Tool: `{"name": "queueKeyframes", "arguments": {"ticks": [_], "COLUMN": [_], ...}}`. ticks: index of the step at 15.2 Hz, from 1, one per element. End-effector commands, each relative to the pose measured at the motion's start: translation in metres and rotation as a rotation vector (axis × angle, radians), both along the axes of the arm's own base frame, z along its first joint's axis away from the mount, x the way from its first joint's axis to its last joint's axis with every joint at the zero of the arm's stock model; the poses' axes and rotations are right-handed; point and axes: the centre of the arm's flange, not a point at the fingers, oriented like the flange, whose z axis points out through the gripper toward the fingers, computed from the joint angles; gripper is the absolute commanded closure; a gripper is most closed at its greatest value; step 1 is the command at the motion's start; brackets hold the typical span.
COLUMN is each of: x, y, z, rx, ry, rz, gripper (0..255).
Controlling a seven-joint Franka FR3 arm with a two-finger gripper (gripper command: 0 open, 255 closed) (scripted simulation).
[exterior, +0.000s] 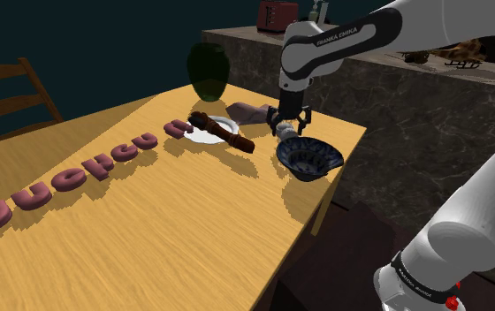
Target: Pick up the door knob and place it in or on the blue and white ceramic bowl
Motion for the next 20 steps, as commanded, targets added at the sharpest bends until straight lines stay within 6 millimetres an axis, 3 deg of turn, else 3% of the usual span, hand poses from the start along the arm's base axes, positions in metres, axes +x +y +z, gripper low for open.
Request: {"name": "queueKeyframes", "arguments": {"ticks": [1, 5, 6, 15, 20], "x": [0.000, 0.000, 0.000, 0.000, 0.000], "y": [0.001, 0.000, 0.000, 0.001, 0.001], "z": [-0.001, -0.001, -0.001, -0.001, 0.025], "rx": [0.000, 0.000, 0.000, 0.000, 0.000], "ry": [0.001, 0.001, 0.001, 0.001, 0.001], "rz": [0.001, 0.001, 0.001, 0.001, 0.001], "gripper": [0, 0, 255, 255, 255]}}
